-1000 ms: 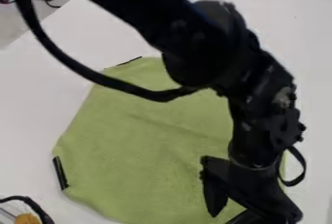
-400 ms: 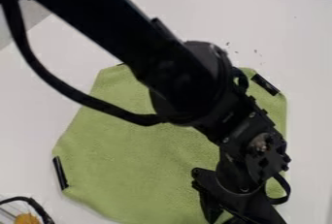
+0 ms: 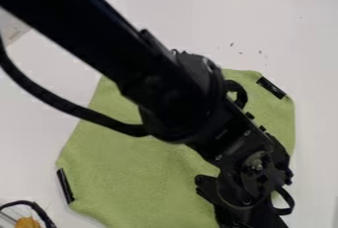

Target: Fold the clothe from bottom right to left

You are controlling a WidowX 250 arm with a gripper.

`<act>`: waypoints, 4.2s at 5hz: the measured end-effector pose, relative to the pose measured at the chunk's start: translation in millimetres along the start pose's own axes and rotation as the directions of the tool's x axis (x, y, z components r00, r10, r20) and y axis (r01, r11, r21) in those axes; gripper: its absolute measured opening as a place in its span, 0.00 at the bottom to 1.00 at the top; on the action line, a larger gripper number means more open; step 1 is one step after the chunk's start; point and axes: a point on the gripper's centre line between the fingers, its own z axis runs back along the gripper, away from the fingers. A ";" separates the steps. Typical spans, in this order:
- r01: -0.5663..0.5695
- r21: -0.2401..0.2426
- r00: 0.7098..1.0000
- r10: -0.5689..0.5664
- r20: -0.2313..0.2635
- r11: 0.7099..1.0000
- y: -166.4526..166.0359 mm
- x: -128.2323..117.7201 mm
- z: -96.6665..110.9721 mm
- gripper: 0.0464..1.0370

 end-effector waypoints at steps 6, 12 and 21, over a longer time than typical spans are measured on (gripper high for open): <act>-0.143 0.025 0.989 0.144 -0.030 0.989 190.5 105.0 80.5 0.02; -0.193 -0.080 0.979 0.186 -0.087 0.978 370.5 79.7 61.6 0.50; -0.505 0.144 0.845 0.521 -0.118 0.851 171.0 151.9 73.1 0.96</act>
